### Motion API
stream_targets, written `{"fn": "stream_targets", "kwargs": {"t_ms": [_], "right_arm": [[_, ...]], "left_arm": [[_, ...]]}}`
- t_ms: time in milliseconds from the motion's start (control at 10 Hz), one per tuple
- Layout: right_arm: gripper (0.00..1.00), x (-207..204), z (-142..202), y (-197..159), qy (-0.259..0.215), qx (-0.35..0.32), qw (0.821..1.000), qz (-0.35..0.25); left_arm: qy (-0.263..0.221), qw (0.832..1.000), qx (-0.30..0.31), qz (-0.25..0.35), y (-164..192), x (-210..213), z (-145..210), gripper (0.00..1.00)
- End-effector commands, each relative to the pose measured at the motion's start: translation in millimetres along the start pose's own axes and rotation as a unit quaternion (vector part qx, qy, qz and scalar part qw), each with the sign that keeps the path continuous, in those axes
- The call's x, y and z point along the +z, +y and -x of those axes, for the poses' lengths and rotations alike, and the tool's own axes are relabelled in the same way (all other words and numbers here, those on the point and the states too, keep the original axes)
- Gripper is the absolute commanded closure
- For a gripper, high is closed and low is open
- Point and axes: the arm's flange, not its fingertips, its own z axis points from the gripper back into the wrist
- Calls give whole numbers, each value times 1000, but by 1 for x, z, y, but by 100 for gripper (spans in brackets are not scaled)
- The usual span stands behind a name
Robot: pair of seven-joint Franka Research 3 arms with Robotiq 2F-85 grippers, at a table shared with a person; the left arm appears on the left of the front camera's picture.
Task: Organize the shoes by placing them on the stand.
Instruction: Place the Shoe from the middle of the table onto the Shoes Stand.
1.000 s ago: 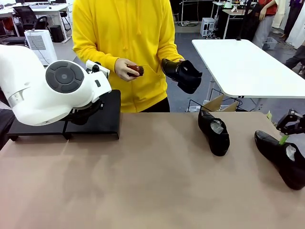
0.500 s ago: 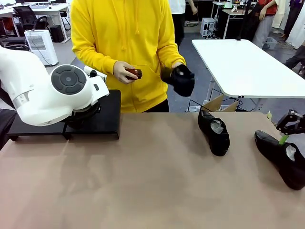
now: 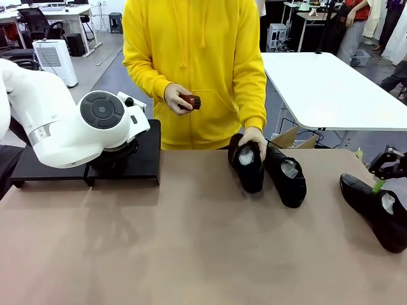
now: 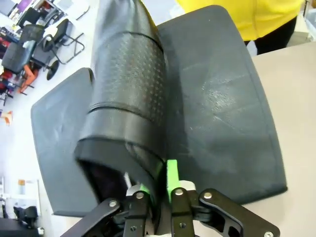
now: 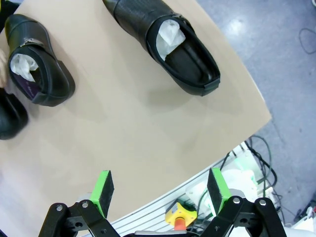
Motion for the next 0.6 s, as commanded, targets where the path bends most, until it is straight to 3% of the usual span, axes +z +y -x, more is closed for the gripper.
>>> {"fn": "stream_targets", "kwargs": {"t_ms": [0, 200, 500], "right_arm": [[0, -3, 1, 1, -4, -5, 1000, -7], [0, -3, 1, 1, -4, -5, 1000, -7], [0, -3, 1, 1, -4, -5, 1000, -7]], "left_arm": [[-2, 1000, 17, -20, -6, -25, -14, 39], [2, 999, 23, -22, -4, -26, -13, 1], [-13, 998, 52, -23, 8, -4, -16, 0]]}}
